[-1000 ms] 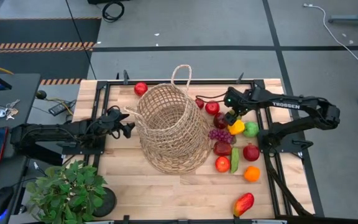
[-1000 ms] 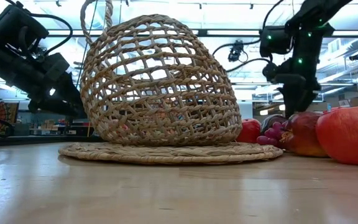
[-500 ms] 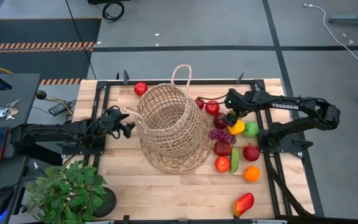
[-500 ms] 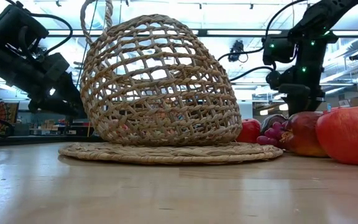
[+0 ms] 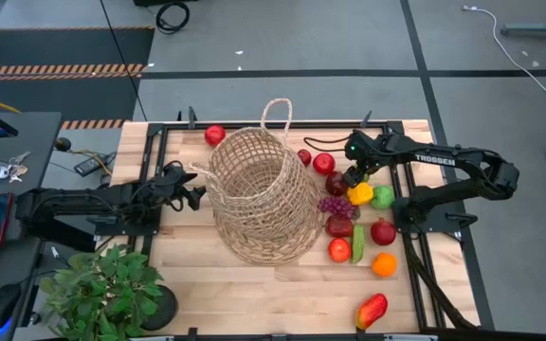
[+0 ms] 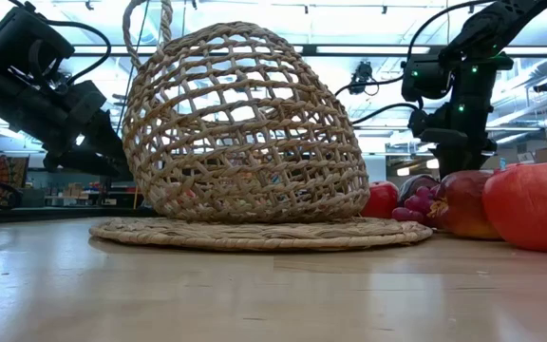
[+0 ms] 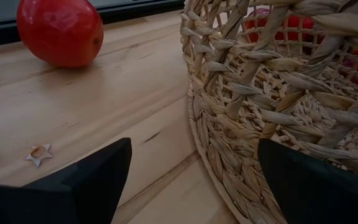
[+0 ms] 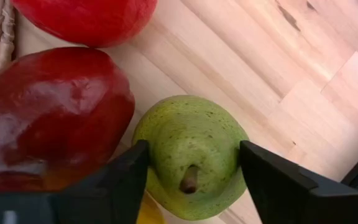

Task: Build produce basket
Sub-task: Put the green pear into the basket

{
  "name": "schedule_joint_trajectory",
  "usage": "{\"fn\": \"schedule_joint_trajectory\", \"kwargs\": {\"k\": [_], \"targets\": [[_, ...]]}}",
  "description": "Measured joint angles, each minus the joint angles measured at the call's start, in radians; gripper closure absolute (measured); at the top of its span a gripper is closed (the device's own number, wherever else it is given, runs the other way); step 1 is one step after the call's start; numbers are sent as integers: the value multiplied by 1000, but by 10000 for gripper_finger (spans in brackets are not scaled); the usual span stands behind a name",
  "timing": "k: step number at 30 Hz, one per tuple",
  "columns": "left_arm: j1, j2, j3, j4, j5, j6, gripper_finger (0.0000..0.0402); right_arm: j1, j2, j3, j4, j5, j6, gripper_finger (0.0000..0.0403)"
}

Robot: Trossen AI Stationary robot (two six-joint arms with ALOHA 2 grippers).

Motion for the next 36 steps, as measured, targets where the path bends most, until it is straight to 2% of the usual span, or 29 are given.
{"fn": "schedule_joint_trajectory", "kwargs": {"k": [5, 20, 36], "targets": [[0, 0, 0, 0, 0, 0, 44, -6, 0, 19, -9, -7, 8, 196], [0, 0, 0, 0, 0, 0, 44, 2, 1, 261, -122, -38, 0, 195], [0, 0, 0, 0, 0, 0, 44, 180, 1, 667, -181, -55, -30, 195]]}}
